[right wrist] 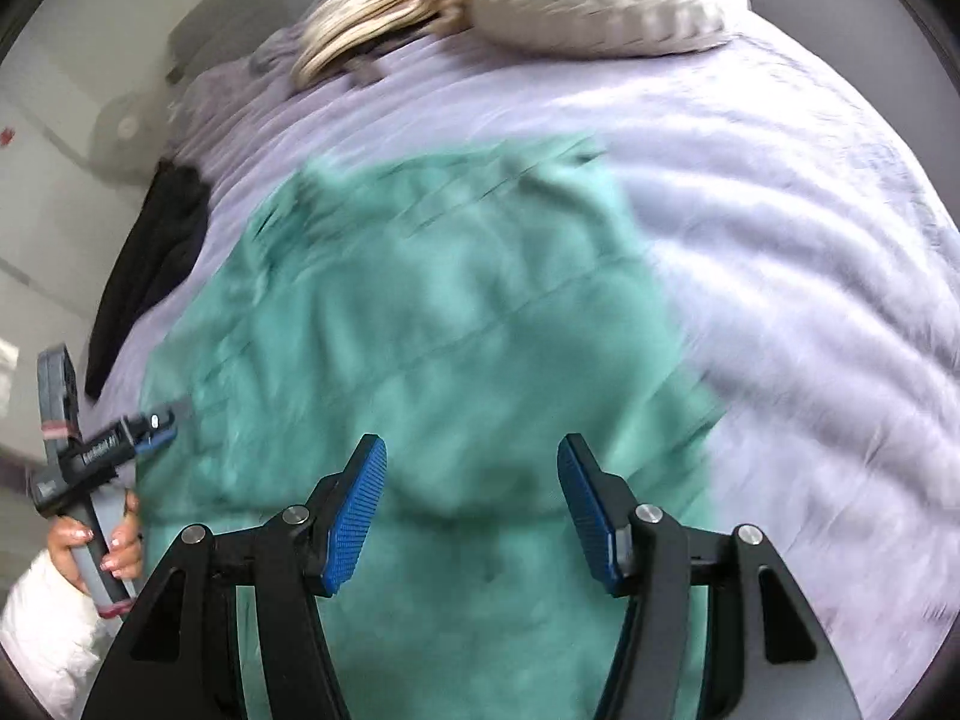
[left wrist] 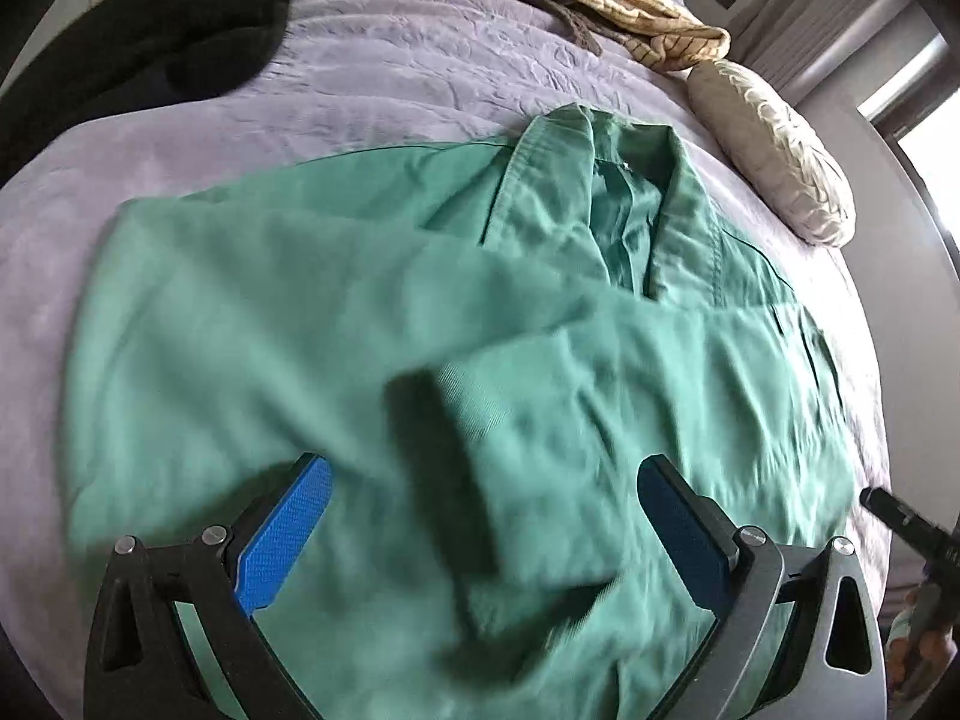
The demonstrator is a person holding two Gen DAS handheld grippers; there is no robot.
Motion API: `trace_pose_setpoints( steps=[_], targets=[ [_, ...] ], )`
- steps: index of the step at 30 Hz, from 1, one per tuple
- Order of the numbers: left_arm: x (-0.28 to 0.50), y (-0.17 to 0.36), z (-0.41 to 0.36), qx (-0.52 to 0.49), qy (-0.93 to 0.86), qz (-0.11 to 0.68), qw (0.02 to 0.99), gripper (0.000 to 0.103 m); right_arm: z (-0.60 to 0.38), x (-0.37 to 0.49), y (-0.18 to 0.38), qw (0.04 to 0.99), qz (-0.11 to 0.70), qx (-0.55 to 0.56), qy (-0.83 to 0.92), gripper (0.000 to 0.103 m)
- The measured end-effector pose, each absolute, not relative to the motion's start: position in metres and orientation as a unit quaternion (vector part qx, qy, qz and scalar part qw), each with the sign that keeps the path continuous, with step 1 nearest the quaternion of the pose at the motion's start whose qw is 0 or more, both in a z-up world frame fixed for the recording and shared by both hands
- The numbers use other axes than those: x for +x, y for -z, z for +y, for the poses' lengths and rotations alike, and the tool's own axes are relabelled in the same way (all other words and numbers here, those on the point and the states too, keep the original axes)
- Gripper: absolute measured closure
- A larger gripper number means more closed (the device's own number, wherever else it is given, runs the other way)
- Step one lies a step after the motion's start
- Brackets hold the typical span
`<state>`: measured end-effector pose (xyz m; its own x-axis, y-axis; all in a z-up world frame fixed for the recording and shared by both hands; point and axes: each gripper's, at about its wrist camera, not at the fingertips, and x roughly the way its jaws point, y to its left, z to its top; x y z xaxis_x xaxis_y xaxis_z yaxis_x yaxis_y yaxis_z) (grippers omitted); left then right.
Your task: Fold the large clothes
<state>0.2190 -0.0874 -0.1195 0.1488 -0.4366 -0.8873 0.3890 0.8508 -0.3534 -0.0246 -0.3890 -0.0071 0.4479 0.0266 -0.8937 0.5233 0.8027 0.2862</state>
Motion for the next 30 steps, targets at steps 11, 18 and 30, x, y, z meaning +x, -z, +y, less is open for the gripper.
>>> trace_pose_setpoints(
  steps=[11,18,30],
  targets=[
    [0.232,0.117,-0.111,-0.012,0.268,0.577,0.771,0.08,-0.498,0.037,0.041,0.791,0.489,0.327,0.171,0.04],
    [0.238,0.069,-0.127,0.009,0.298,0.514,0.804,0.08,-0.499,0.051,0.04,0.809,0.479,0.304,0.152,0.1],
    [0.246,0.101,-0.099,0.075,0.174,0.538,0.821,0.019,-0.524,0.021,0.056,0.782,0.495,0.341,0.167,0.074]
  ],
)
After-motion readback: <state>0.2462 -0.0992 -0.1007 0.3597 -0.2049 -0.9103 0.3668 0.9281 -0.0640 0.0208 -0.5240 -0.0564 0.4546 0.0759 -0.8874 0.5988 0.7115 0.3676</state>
